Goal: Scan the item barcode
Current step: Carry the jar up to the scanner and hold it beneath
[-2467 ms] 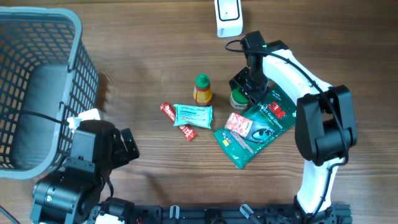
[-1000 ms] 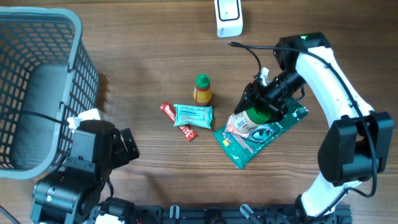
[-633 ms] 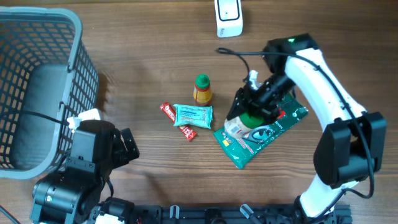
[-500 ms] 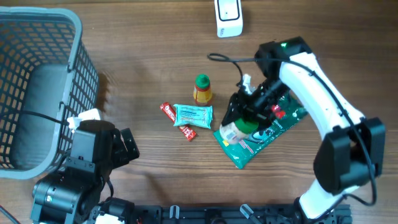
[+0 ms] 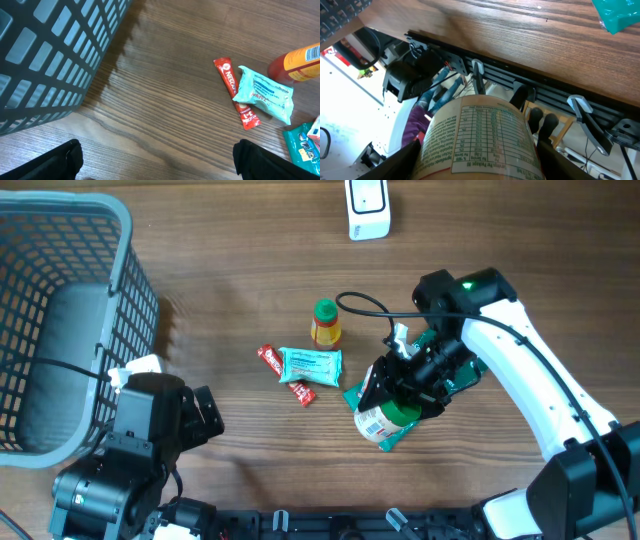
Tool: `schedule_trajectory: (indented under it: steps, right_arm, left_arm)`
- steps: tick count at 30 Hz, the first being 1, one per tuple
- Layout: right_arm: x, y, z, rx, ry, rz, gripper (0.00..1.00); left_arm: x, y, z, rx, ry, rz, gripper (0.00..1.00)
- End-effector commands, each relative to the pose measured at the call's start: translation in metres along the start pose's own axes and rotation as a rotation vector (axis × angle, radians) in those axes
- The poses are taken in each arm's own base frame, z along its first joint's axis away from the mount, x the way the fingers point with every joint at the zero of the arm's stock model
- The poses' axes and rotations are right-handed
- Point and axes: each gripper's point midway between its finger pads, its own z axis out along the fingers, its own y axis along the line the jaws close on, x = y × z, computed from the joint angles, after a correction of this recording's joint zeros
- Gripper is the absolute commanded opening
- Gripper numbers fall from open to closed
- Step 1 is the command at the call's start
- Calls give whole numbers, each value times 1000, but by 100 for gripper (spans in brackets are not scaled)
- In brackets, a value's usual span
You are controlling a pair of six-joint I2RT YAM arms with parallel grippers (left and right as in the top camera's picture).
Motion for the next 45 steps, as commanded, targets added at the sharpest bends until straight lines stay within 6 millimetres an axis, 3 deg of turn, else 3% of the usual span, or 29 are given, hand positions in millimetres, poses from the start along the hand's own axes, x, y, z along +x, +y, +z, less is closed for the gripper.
schedule_trajectory:
  steps: [1, 6, 12, 18, 19, 22, 26, 30, 36, 40, 45]
  right_arm:
    - [8, 8, -5, -32, -20, -21, 43]
    - [-4, 2, -6, 12, -78, -18, 43]
    - [-59, -11, -18, 126, -314, -3, 44]
    - [-116, -30, -55, 256, -610, 28, 43]
    - [-124, -31, -61, 271, -651, 19, 39]
    - [-151, -33, -87, 334, -817, -9, 36]
    - [-176, -23, -117, 357, -993, -47, 43]
    - [-199, -9, -144, 369, -1139, -117, 37]
    - [-236, 9, -156, 404, -1227, -298, 36]
    - [-273, 20, -160, 429, -1303, -417, 44]
    - [-317, 29, -169, 438, -1436, -504, 45]
  left_arm:
    - [0, 0, 0, 2, 2, 11, 100]
    - [0, 0, 0, 2, 2, 11, 100]
    - [0, 0, 0, 2, 2, 11, 100]
    - [0, 0, 0, 2, 2, 11, 100]
    - [0, 0, 0, 2, 2, 11, 100]
    - [0, 0, 0, 2, 2, 11, 100]
    - [0, 0, 0, 2, 2, 11, 100]
    - [0, 0, 0, 2, 2, 11, 100]
    - [0, 0, 0, 2, 2, 11, 100]
    - [0, 0, 0, 2, 2, 11, 100]
    - [0, 0, 0, 2, 2, 11, 100]
